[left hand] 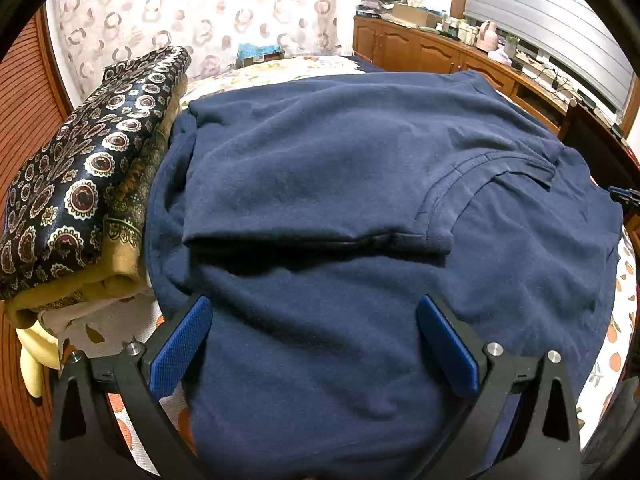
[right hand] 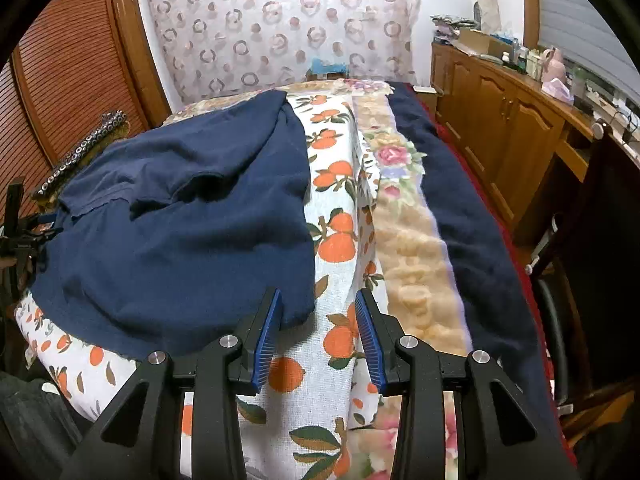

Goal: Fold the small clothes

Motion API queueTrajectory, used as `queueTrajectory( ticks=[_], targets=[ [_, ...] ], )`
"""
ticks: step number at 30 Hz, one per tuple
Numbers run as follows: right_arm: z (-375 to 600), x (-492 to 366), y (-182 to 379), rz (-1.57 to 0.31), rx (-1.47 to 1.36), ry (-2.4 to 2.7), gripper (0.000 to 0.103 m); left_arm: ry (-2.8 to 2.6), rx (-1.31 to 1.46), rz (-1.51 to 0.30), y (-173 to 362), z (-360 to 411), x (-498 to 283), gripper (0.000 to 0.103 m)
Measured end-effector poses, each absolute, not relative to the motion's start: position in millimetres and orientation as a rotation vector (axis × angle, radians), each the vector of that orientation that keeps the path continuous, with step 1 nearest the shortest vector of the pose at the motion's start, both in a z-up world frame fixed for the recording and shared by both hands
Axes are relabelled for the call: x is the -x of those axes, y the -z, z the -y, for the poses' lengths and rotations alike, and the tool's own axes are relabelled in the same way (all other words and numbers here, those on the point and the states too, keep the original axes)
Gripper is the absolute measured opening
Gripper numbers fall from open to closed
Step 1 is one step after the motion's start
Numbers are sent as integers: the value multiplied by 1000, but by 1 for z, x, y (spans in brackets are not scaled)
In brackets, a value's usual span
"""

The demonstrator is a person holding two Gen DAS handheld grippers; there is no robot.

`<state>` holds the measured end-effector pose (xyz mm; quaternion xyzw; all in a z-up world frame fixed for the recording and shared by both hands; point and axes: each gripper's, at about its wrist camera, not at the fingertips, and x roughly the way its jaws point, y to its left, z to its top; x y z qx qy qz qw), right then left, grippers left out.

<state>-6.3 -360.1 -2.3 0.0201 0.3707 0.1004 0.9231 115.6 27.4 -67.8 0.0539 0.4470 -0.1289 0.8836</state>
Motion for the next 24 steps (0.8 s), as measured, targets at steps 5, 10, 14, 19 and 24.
queueTrajectory(
  ticks=[5,10,14,19,24],
  targets=[
    [350,-4,7,-761,-67,-260,40,268,-112,-931,68,-27,-116,103],
    [342,-2,7,-763,-50,-313,8,269,-113,-931,68,-28,-116,103],
    [353,13,-15,-731,-74,-301,8,269,-113,-931,68,-28,-116,103],
    [369,34,-45,-666,-56,-218,8,269,-113,-931,68,-28,-116,103],
    [364,30,-46,-651,14,-155,42,269,-113,-932,68,-28,-117,103]
  ],
)
